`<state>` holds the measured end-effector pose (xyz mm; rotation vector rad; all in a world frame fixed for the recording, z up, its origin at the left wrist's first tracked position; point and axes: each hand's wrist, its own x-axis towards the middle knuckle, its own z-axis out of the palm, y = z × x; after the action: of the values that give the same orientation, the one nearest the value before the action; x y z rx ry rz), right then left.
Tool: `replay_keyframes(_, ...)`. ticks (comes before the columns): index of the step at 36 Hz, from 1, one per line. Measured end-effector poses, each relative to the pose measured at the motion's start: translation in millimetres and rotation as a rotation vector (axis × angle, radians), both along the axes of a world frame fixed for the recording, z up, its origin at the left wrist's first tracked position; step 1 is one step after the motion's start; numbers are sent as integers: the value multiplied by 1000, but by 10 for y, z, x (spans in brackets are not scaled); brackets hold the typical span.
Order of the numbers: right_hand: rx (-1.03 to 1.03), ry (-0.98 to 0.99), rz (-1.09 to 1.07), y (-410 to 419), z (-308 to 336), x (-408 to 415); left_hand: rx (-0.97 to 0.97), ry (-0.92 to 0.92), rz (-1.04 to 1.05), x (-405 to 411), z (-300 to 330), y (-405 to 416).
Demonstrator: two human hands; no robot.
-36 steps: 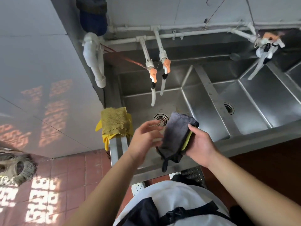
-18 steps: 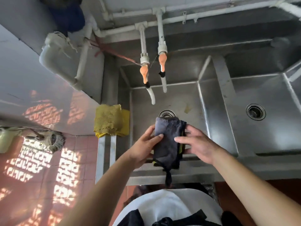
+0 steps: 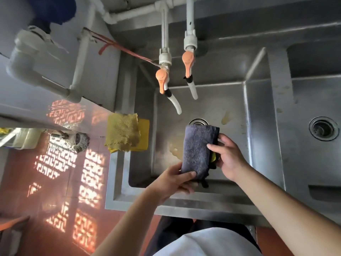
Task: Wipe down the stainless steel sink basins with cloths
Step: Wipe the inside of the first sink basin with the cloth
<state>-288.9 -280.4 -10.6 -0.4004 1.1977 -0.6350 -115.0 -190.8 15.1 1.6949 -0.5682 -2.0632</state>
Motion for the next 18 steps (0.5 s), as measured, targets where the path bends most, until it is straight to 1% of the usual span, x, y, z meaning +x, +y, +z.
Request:
replay_keyframes(3,-10,-3,-9,-37,-63,43,78,76,-35,49,-80,-6)
replay_keyframes(7,10,22,-118,-21,-144,98,192,166,75,138,-213,-72)
replay_keyframes(9,30,46,-190,0,-187,120,229,167,32,189,-255,-104)
replay_keyframes(10,38,56,-214,7,-210,130,234,161,-40,218,-269,-118)
replay_keyframes(12,48,62,-239,-2,-256,139,202,109,-200,324,-336,-157)
replay_keyframes(13,47,58,-239,-21,-280,141,169,73,-227,392,-386,-184)
replay_keyframes(14,42,54,-228,-45,-313,137,139,23,-205,457,-433,-229)
replay_keyframes(16,32,55,-174,-109,-392,135,54,-67,-74,589,-561,-351)
replay_keyframes(18,22,47,-83,-175,-466,146,-52,-44,42,675,-680,-523)
